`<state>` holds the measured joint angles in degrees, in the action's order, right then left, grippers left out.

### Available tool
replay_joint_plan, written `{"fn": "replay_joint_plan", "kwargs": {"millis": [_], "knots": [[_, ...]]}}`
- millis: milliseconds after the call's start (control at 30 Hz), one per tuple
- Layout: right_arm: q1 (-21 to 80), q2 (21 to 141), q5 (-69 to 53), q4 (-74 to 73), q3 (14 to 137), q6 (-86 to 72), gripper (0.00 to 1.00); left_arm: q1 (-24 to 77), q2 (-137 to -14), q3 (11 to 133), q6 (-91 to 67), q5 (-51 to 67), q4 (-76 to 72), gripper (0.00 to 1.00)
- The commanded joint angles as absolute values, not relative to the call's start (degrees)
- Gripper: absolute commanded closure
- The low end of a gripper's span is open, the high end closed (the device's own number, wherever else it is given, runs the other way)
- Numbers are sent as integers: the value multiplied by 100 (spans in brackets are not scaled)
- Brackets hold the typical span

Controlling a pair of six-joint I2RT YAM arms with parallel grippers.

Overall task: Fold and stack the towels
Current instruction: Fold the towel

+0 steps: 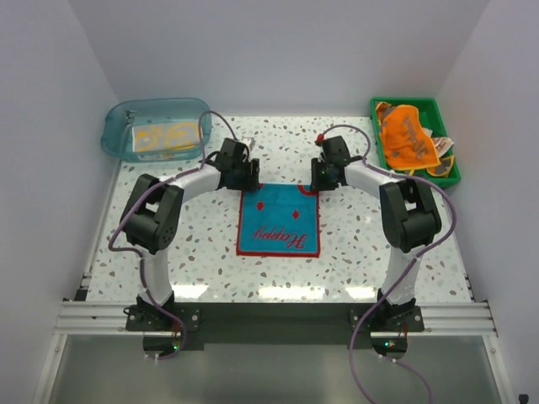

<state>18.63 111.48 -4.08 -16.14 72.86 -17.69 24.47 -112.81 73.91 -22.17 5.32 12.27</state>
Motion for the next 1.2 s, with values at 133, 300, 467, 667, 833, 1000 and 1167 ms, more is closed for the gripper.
{"fn": "replay_joint_plan", "kwargs": {"millis": [133, 300, 467, 667, 833, 1000, 1167], "knots": [[1583, 10819, -973, -2759, 8243, 602, 57, 2294, -10696, 7795, -161, 377, 1046, 23], [1336, 11214, -1590, -3408, 8832, 1396, 57, 2013, -11074, 8226, 1246, 1588, 1571, 23], [1336, 11812, -1924, -4121, 9631, 2038, 62, 1995, -11583, 8805, 2099, 1960, 2319, 27], [1336, 12322, -2083, -4578, 10125, 2381, 64, 1986, -11883, 9184, 2417, 2065, 2874, 29], [1354, 12463, -2232, -4711, 10134, 2522, 64, 1986, -11935, 9184, 2505, 2136, 2883, 29], [1397, 12621, -2294, -4658, 10151, 2540, 64, 1986, -12015, 9237, 2601, 2153, 2944, 30], [1424, 12770, -2303, -4693, 10265, 2575, 64, 1986, -12102, 9325, 2672, 2110, 3041, 31]]}}
